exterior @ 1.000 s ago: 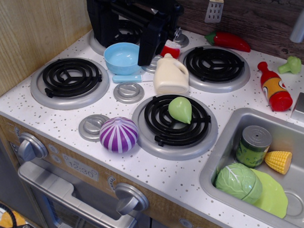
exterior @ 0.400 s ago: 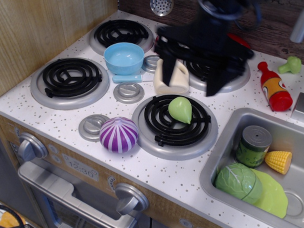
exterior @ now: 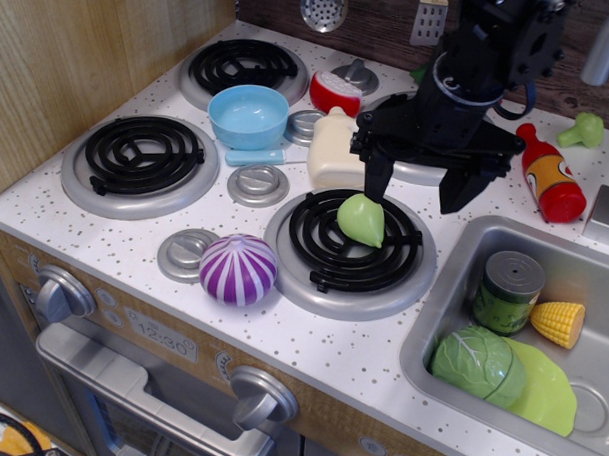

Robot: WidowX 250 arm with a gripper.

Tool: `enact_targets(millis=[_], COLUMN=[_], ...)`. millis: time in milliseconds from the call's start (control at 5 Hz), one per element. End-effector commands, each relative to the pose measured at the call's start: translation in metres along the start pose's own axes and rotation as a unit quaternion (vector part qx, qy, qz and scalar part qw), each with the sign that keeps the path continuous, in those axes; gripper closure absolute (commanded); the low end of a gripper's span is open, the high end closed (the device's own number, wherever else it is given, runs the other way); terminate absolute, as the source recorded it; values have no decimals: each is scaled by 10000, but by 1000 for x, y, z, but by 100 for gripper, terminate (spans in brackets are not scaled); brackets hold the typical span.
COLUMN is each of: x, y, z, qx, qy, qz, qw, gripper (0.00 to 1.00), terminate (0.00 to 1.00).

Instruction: Put pear in bowl

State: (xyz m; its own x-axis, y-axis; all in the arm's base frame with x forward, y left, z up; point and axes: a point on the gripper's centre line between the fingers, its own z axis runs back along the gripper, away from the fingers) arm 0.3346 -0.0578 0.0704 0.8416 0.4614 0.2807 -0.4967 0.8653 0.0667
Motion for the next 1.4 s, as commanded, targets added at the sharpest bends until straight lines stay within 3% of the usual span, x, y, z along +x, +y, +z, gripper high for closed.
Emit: enact_targets(millis=[0, 600, 800, 1200], x=[9, 5, 5, 10], y=[4, 29, 28, 31], z=[-11, -40, -50, -38], qx=[-320, -469, -602, -522], qy=[-167, -261, -235, -203], qz=[115, -32, 60, -34], qw=[9993, 9986, 9979, 9984], gripper=[0, 0, 100, 100], terminate=[0, 0, 0, 0])
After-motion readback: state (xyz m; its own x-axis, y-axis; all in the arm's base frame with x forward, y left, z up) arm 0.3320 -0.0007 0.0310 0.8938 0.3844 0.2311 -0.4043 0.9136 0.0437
